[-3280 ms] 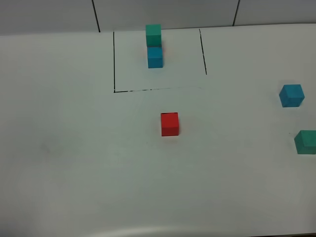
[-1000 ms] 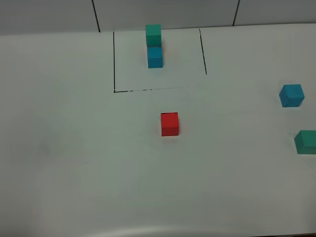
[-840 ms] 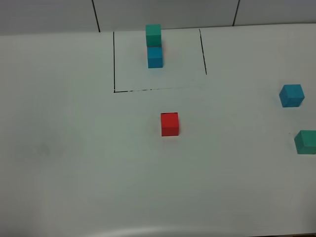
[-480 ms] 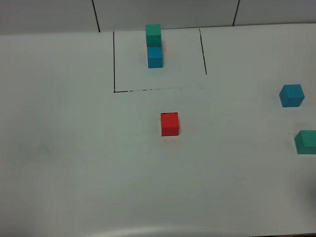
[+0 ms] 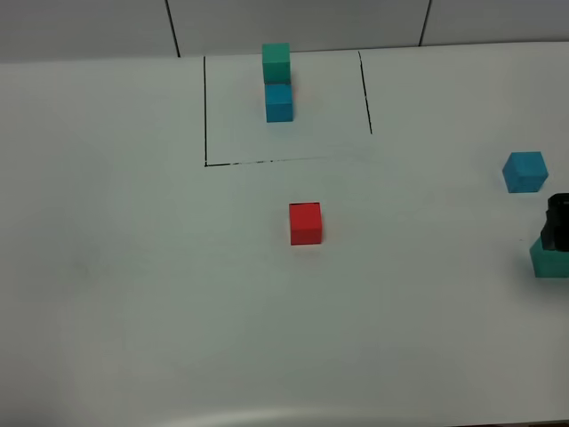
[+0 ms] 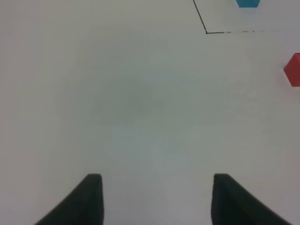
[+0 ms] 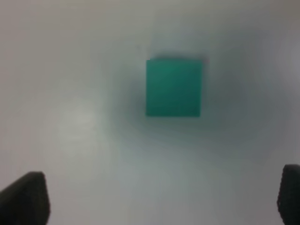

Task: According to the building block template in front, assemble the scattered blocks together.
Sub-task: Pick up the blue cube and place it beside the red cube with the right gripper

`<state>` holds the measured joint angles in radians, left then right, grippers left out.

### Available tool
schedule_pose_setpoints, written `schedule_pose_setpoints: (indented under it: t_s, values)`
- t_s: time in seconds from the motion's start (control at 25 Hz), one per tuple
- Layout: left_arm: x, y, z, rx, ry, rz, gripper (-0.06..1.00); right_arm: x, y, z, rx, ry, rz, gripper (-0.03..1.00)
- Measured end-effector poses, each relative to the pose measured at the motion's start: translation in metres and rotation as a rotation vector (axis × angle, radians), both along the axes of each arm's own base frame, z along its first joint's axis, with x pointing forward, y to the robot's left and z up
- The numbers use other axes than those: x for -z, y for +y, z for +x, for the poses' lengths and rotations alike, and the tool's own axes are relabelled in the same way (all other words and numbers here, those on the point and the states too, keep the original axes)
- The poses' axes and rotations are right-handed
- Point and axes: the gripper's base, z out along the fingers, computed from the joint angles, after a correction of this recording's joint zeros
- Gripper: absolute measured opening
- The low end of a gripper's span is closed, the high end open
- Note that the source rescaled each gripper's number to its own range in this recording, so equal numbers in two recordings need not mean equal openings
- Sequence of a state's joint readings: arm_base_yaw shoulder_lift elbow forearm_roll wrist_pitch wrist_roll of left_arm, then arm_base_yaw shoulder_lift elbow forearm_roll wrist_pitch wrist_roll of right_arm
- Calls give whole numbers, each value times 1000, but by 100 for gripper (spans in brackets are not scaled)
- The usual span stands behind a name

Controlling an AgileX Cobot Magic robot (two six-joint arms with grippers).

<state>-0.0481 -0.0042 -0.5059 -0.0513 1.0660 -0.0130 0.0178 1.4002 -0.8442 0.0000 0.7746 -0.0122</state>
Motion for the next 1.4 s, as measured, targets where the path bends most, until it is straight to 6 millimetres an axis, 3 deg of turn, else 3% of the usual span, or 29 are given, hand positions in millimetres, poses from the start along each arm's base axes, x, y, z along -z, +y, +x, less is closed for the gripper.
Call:
schedule_pose_setpoints:
  t_s: [0.28, 0.92, 1.4]
  values:
    - [0, 0, 0, 0, 0, 0, 16, 31, 1, 24, -7, 53, 4, 95]
    - [0, 0, 0, 0, 0, 0, 16, 11, 2, 53, -38, -35, -2, 92]
    - [0, 0, 0, 0, 0, 0, 16, 30, 2, 99, -66, -6, -13, 92]
